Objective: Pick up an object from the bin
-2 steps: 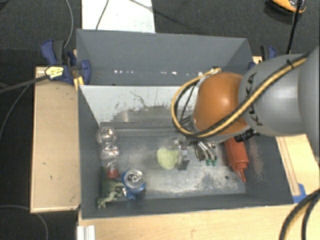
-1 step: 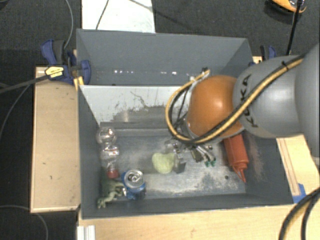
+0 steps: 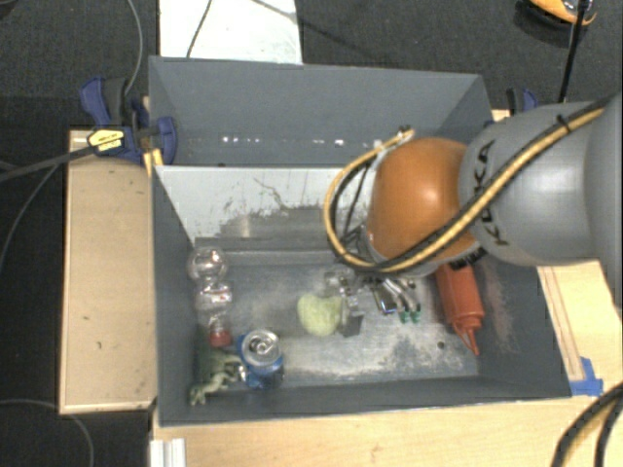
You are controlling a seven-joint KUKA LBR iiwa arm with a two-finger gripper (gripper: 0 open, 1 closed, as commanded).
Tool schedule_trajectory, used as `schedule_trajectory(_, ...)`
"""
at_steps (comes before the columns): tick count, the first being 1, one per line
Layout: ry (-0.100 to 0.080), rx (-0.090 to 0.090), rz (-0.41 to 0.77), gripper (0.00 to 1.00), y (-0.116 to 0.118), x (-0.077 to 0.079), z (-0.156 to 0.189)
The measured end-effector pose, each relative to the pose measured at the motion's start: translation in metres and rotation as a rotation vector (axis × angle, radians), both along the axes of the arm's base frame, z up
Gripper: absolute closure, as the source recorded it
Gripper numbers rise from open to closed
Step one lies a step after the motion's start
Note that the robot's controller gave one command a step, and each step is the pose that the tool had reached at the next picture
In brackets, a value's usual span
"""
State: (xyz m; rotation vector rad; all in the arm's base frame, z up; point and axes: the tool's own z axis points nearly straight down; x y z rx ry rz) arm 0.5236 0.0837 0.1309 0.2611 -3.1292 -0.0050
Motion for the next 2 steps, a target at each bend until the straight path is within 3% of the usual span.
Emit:
schedule_trajectory(1,-0.017,0.001,0.021,1.00,0.001,0.020,0.064)
schedule_trajectory(2,-0.019,0.002,0.004,1.00,-0.001,0.000,0.089)
